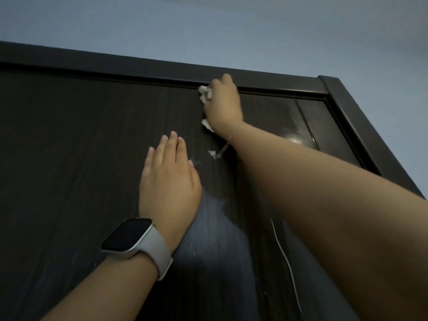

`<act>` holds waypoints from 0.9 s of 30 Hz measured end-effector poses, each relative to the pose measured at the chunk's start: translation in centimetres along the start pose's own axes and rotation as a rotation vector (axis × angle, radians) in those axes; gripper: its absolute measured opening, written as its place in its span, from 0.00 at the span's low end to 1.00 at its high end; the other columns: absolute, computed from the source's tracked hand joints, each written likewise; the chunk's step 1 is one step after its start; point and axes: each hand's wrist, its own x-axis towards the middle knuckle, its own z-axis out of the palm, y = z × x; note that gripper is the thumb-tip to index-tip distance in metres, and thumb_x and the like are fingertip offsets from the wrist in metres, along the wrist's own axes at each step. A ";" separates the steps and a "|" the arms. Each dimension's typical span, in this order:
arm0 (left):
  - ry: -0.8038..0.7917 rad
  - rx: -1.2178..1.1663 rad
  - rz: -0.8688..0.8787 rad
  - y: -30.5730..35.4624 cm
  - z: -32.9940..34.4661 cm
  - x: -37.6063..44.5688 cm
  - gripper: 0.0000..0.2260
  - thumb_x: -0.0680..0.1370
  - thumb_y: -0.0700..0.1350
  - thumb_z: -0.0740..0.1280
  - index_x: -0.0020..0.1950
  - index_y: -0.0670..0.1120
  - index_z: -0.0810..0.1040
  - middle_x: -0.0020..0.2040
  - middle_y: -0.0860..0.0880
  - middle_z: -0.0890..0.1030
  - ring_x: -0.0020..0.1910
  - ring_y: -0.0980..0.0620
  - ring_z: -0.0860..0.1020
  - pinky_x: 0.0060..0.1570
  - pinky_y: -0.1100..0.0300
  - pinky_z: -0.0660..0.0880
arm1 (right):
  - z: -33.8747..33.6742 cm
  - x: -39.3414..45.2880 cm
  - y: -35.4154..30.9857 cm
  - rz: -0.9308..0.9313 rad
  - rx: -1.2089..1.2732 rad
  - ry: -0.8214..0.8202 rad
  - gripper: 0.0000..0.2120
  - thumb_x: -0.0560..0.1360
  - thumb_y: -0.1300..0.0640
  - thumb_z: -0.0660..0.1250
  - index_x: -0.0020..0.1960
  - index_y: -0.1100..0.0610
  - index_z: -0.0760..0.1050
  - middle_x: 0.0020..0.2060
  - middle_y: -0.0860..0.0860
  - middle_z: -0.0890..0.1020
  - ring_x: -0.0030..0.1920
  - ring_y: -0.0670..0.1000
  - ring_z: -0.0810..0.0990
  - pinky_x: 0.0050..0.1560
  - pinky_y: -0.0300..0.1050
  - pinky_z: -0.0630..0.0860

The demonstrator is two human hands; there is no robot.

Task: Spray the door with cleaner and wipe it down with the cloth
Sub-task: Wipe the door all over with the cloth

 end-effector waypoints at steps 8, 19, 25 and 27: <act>0.004 -0.023 0.003 0.0 -0.2 0.0 0.26 0.79 0.47 0.51 0.75 0.39 0.66 0.76 0.43 0.66 0.76 0.45 0.62 0.74 0.52 0.52 | -2.1 0.8 4.1 -0.082 -0.058 -0.010 0.08 0.74 0.66 0.63 0.53 0.64 0.75 0.60 0.59 0.71 0.58 0.59 0.74 0.58 0.47 0.71; -0.024 0.101 0.110 1.0 -0.2 -0.1 0.24 0.77 0.44 0.53 0.70 0.36 0.71 0.71 0.39 0.71 0.71 0.40 0.69 0.70 0.45 0.64 | -12.0 -1.6 21.8 0.216 -0.226 0.094 0.08 0.78 0.64 0.64 0.53 0.69 0.74 0.59 0.64 0.70 0.55 0.63 0.75 0.56 0.45 0.67; -0.080 -0.007 0.161 4.3 -0.5 -0.4 0.26 0.78 0.48 0.53 0.75 0.42 0.68 0.75 0.44 0.67 0.74 0.46 0.64 0.73 0.51 0.57 | -11.9 -4.3 22.6 0.062 -0.183 0.056 0.05 0.76 0.65 0.63 0.50 0.67 0.74 0.53 0.63 0.73 0.51 0.63 0.75 0.48 0.49 0.70; -0.076 -0.037 0.153 5.9 0.2 -0.2 0.27 0.78 0.49 0.51 0.76 0.42 0.66 0.76 0.43 0.64 0.76 0.46 0.61 0.75 0.49 0.54 | -12.9 -8.4 21.6 -0.057 -0.118 0.037 0.02 0.75 0.67 0.64 0.46 0.66 0.73 0.49 0.63 0.73 0.47 0.60 0.74 0.45 0.44 0.68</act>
